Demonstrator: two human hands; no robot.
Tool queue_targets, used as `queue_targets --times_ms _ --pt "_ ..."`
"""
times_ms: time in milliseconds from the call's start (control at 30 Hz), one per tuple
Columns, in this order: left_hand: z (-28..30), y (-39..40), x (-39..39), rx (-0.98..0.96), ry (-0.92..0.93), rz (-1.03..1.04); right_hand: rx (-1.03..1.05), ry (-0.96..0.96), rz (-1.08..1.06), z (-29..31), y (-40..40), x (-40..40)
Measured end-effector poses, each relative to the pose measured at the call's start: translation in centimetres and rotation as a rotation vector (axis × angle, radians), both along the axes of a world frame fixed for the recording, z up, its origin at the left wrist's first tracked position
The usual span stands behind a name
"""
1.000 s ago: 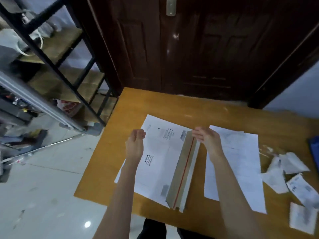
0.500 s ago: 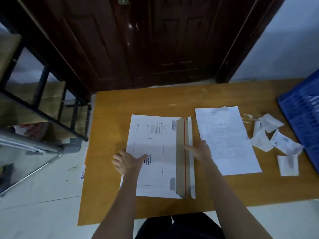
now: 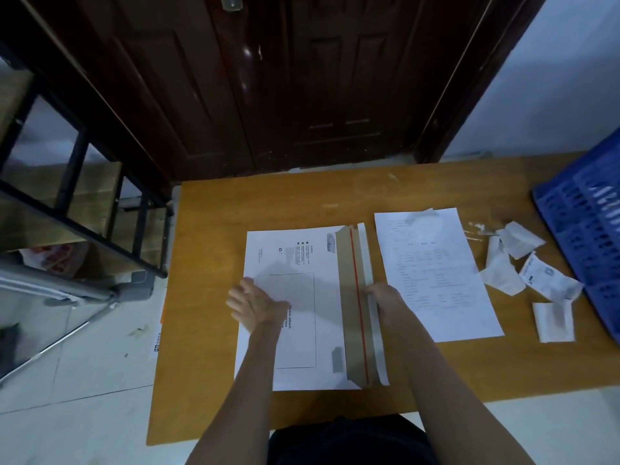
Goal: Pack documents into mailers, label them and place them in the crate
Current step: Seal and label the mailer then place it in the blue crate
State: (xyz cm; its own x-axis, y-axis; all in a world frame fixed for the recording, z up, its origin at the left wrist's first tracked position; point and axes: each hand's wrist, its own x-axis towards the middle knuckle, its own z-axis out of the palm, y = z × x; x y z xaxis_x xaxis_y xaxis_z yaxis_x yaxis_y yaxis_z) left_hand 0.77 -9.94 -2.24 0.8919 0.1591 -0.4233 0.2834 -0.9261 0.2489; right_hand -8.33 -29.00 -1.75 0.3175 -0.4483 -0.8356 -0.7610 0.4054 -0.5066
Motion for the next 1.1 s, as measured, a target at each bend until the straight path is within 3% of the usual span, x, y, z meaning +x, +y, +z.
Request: queue_targets --times_ms 67,133,267,567,700,867,967,1033,1100 --pt "0.6 -2.3 -0.1 -0.209 -0.109 -0.077 0.057 -0.040 -0.030 0.5 0.1 0.3" --pt "1.1 -4.9 -0.6 -0.326 -0.098 -0.207 0.060 -0.077 -0.014 1.1 -0.2 0.9" --pt "1.4 -7.9 -2.2 -0.288 0.010 -0.430 0.021 -0.139 0.020 1.6 -0.9 1.6" --pt "2.4 -8.3 -1.7 -0.318 -0.091 -0.419 0.002 -0.197 0.048 3.0 -2.2 2.7" --pt "3.5 -9.6 -2.5 -0.379 -0.247 -0.501 0.010 -0.257 0.067 3.8 -1.4 3.5" --pt "4.1 -10.0 -2.7 -0.231 -0.424 -0.718 -0.061 -0.257 0.104 4.5 -1.5 4.3" --pt "4.3 -9.9 -2.1 -0.120 -0.410 -0.619 -0.134 -0.238 0.145 4.4 -2.0 4.6" --pt "4.7 -9.9 -1.4 -0.217 -0.306 -0.461 -0.223 -0.206 0.197 4.5 -2.1 4.7" --pt "5.3 -9.8 -1.1 -0.357 -0.318 -0.382 -0.508 -0.100 0.322 4.1 -1.6 4.2"
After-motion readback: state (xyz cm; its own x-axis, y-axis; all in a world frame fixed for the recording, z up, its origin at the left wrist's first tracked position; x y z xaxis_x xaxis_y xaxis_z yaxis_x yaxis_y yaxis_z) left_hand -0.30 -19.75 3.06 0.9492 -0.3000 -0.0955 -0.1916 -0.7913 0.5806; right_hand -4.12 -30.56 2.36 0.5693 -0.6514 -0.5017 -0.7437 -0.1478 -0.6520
